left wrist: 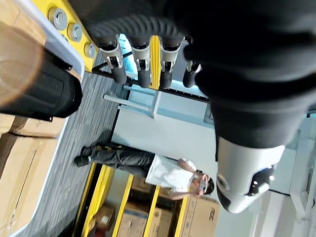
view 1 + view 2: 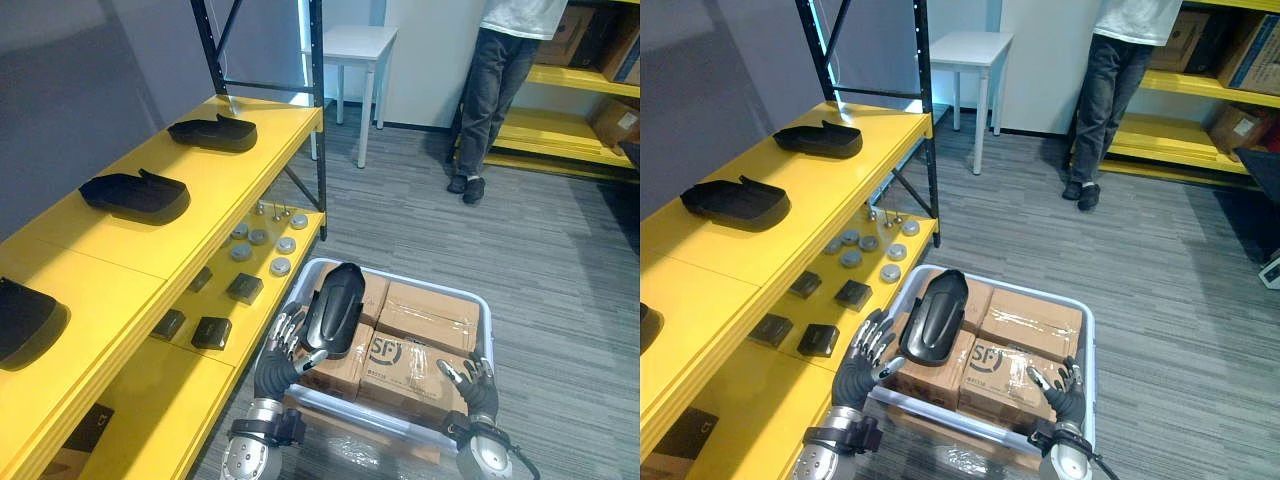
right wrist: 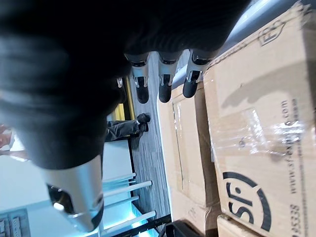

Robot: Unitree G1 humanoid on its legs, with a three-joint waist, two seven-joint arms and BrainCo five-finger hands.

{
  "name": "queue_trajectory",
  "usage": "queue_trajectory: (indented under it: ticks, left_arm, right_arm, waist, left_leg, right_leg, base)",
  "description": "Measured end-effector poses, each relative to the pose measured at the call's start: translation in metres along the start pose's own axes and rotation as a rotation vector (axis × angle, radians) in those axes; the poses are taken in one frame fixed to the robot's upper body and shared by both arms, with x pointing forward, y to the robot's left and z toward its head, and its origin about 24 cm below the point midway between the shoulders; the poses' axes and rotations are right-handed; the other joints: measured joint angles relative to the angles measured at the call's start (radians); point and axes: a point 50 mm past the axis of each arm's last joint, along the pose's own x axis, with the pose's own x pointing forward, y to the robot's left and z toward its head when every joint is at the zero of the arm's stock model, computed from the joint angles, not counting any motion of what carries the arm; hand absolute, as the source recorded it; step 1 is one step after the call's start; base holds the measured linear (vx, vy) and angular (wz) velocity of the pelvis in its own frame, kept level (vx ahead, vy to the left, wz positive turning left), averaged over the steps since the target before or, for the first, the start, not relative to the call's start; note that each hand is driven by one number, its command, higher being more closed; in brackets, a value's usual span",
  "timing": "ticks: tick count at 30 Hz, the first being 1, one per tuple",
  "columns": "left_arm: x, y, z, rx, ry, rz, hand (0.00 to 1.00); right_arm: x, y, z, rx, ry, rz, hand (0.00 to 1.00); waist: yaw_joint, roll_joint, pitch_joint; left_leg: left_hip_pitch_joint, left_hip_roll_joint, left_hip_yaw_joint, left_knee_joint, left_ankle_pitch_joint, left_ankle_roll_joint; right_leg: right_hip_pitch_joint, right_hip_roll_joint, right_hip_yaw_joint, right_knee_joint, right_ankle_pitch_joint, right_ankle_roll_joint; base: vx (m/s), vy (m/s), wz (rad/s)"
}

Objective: Walk over and take plastic housings, then place them on the shelf

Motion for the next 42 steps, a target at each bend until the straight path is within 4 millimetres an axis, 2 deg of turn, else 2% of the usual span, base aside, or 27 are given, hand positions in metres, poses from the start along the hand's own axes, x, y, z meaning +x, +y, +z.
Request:
queue_trajectory:
  ticks: [5, 8, 9, 10, 11, 13, 14, 16, 18, 22, 24, 26, 29, 30, 34, 39, 42]
  left_arm:
    - [-0.011, 0.014, -0.007, -0.013, 0.050, 0.062, 0.00]
    - [-0.011, 0.015, -0.013, -0.033, 0.080, 0.056, 0.00]
    - [-0.012, 0.015, -0.016, -0.043, 0.100, 0.052, 0.00]
    - [-0.013, 0.016, -0.018, -0.040, 0.113, 0.054, 0.00]
    - [-0.013, 0.016, -0.019, -0.042, 0.119, 0.053, 0.00]
    - [-0.010, 0.016, -0.018, -0.057, 0.122, 0.039, 0.00]
    - [-0.009, 0.014, -0.019, -0.058, 0.124, 0.030, 0.00]
    - [-0.002, 0.009, -0.024, -0.056, 0.143, 0.003, 0.00]
    - [0.001, 0.009, -0.030, -0.049, 0.165, -0.001, 0.00]
    - [0.006, 0.009, -0.045, -0.040, 0.223, 0.002, 0.00]
    - [0.006, 0.011, -0.054, -0.055, 0.256, 0.024, 0.00]
    - [0.005, 0.011, -0.061, -0.056, 0.279, 0.034, 0.00]
    - [0.002, 0.009, -0.068, -0.074, 0.307, 0.038, 0.00]
    - [-0.001, 0.006, -0.073, -0.091, 0.322, 0.043, 0.00]
    - [0.002, 0.001, -0.081, -0.098, 0.348, 0.042, 0.00]
    - [0.006, -0.009, -0.086, -0.108, 0.364, 0.024, 0.00]
    - [0.001, -0.012, -0.092, -0.121, 0.395, 0.024, 0.00]
  right_arm:
    - [-0.004, -0.017, -0.002, 0.011, 0.005, -0.042, 0.00]
    - [0.014, -0.018, 0.013, 0.025, -0.044, -0.068, 0.00]
    - [0.027, -0.015, 0.023, 0.007, -0.061, -0.057, 0.00]
    - [0.042, -0.009, 0.034, -0.005, -0.084, -0.046, 0.00]
    - [0.049, -0.006, 0.040, -0.007, -0.095, -0.044, 0.00]
    - [0.071, 0.010, 0.068, -0.009, -0.155, -0.035, 0.00]
    - [0.076, 0.014, 0.076, -0.015, -0.171, -0.036, 0.00]
    - [0.093, 0.021, 0.106, -0.049, -0.224, -0.058, 0.00]
    - [0.106, 0.024, 0.125, -0.076, -0.240, -0.072, 0.00]
    - [0.125, 0.026, 0.159, -0.131, -0.257, -0.106, 0.00]
    - [0.134, 0.031, 0.182, -0.230, -0.279, -0.106, 0.00]
    - [0.137, 0.032, 0.194, -0.287, -0.289, -0.110, 0.00]
    - [0.140, 0.033, 0.201, -0.361, -0.279, -0.111, 0.00]
    - [0.142, 0.030, 0.198, -0.410, -0.258, -0.113, 0.00]
    - [0.144, 0.026, 0.193, -0.491, -0.212, -0.116, 0.00]
    - [0.148, 0.020, 0.212, -0.595, -0.201, -0.147, 0.00]
    - [0.148, 0.021, 0.213, -0.691, -0.210, -0.136, 0.00]
  waist:
    - [-0.010, -0.013, 0.011]
    - [-0.004, -0.028, 0.039]
    - [0.001, -0.028, 0.053]
    - [0.005, -0.026, 0.072]
    - [0.005, -0.025, 0.079]
    - [0.006, -0.021, 0.109]
    - [0.008, -0.018, 0.116]
    - [0.013, 0.006, 0.158]
    - [0.017, 0.019, 0.171]
    - [0.027, 0.053, 0.205]
    - [0.043, 0.086, 0.225]
    - [0.058, 0.103, 0.233]
    - [0.058, 0.126, 0.245]
    - [0.063, 0.138, 0.248]
    - [0.066, 0.155, 0.253]
    - [0.079, 0.187, 0.261]
    - [0.088, 0.199, 0.261]
  left_leg:
    - [0.017, -0.023, -0.039, -0.058, 0.031, 0.000]
    - [0.031, -0.041, -0.023, -0.091, 0.028, 0.004]
    - [0.035, -0.044, -0.009, -0.099, 0.034, 0.006]
    - [0.033, -0.048, -0.003, -0.099, 0.042, 0.006]
    - [0.030, -0.051, -0.003, -0.099, 0.042, 0.006]
    - [0.009, -0.053, 0.005, -0.098, 0.042, 0.007]
    - [0.002, -0.053, 0.008, -0.097, 0.045, 0.010]
    - [-0.020, -0.053, 0.010, -0.071, 0.084, 0.021]
    - [-0.046, -0.061, 0.010, -0.050, 0.094, 0.033]
    - [-0.104, -0.076, 0.009, 0.011, 0.083, 0.023]
    - [-0.153, -0.074, 0.008, 0.076, 0.057, 0.030]
    - [-0.193, -0.074, 0.006, 0.120, 0.045, 0.032]
    - [-0.249, -0.070, -0.007, 0.183, 0.028, 0.029]
    - [-0.271, -0.066, -0.009, 0.214, 0.023, 0.030]
    - [-0.332, -0.051, -0.020, 0.272, 0.014, 0.024]
    - [-0.389, -0.038, -0.019, 0.310, 0.006, 0.023]
    - [-0.393, -0.036, -0.011, 0.316, 0.006, 0.022]
  right_leg:
    - [-0.011, -0.033, -0.046, 0.079, -0.042, 0.010]
    - [-0.019, -0.072, -0.071, 0.138, -0.071, 0.018]
    - [-0.020, -0.078, -0.071, 0.141, -0.071, 0.018]
    - [-0.020, -0.083, -0.070, 0.146, -0.071, 0.018]
    - [-0.022, -0.086, -0.071, 0.148, -0.071, 0.018]
    - [-0.036, -0.092, -0.077, 0.153, -0.071, 0.018]
    - [-0.042, -0.093, -0.079, 0.156, -0.071, 0.018]
    - [-0.048, -0.100, -0.094, 0.176, -0.071, 0.018]
    - [-0.081, -0.112, -0.093, 0.205, -0.071, 0.018]
    - [-0.124, -0.136, -0.093, 0.251, -0.072, 0.018]
    - [-0.153, -0.139, -0.093, 0.276, -0.074, 0.018]
    - [-0.169, -0.140, -0.095, 0.276, -0.085, 0.025]
    - [-0.202, -0.140, -0.098, 0.313, -0.109, 0.027]
    - [-0.222, -0.141, -0.097, 0.343, -0.122, 0.023]
    - [-0.275, -0.133, -0.097, 0.393, -0.135, 0.011]
    - [-0.329, -0.127, -0.090, 0.419, -0.136, 0.007]
    - [-0.344, -0.127, -0.078, 0.436, -0.138, 0.004]
  base:
    - [0.00, 0.016, 0.33]
    - [-0.06, 0.036, 0.36]
    - [-0.06, 0.040, 0.17]
    - [-0.07, 0.039, 0.12]
    - [-0.07, 0.029, 0.14]
    - [-0.06, 0.020, 0.20]
    - [-0.03, 0.006, 0.21]
    - [-0.01, 0.008, 0.26]
    - [0.00, 0.032, 0.15]
    - [-0.02, 0.032, 0.15]
    - [-0.06, 0.002, 0.03]
    - [-0.09, -0.030, 0.06]
    - [-0.10, -0.057, 0.11]
    - [-0.12, -0.074, 0.09]
    - [-0.09, -0.059, 0.03]
    - [-0.08, -0.044, -0.02]
    - [-0.01, -0.049, -0.07]
